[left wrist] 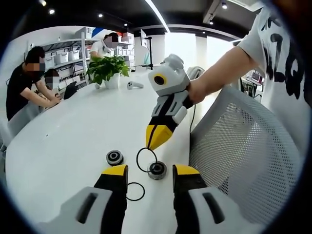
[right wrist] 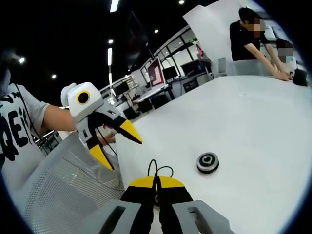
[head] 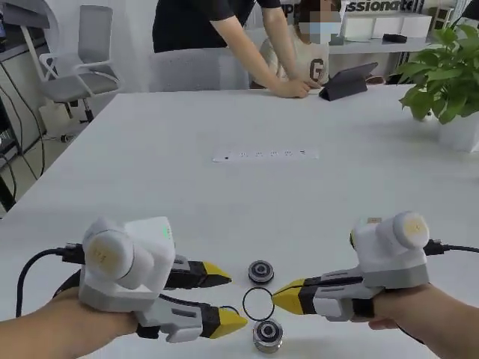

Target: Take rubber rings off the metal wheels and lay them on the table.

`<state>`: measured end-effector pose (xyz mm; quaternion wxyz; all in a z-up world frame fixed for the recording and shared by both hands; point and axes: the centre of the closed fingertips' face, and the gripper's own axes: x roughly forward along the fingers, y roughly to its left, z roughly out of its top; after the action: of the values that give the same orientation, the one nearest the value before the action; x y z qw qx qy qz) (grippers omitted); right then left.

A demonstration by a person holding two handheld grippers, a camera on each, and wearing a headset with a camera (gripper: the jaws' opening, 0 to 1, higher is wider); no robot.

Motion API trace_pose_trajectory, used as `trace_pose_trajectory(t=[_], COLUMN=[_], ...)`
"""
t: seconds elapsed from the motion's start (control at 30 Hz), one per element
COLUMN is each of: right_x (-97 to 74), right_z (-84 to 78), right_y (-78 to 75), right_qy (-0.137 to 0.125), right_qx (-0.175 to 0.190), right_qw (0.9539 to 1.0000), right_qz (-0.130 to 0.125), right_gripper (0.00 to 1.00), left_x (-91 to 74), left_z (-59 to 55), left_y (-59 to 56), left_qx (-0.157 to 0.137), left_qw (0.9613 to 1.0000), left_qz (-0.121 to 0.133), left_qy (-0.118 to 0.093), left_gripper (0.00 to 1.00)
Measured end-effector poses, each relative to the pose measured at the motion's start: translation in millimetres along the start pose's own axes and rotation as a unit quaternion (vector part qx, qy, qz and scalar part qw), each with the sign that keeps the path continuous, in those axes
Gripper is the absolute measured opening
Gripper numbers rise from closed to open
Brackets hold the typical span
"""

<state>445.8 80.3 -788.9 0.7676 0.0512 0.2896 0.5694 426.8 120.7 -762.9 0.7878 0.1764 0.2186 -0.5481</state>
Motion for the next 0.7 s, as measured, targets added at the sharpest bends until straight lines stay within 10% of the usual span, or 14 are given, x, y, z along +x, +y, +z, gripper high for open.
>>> trace_pose_trajectory(t=[0.7], right_x=[39.9], right_z=[19.0], right_y=[-1.3], right_qy=[0.007], right_qx=[-0.015], right_qw=[0.9998], right_qz=[0.008], right_gripper=[0.00], left_x=[-42.7], left_z=[-23.8], left_y=[29.3], left_qx=[-0.044], left_qw=[0.9978], left_qz=[0.051], left_qy=[-0.004], left_gripper=[0.45])
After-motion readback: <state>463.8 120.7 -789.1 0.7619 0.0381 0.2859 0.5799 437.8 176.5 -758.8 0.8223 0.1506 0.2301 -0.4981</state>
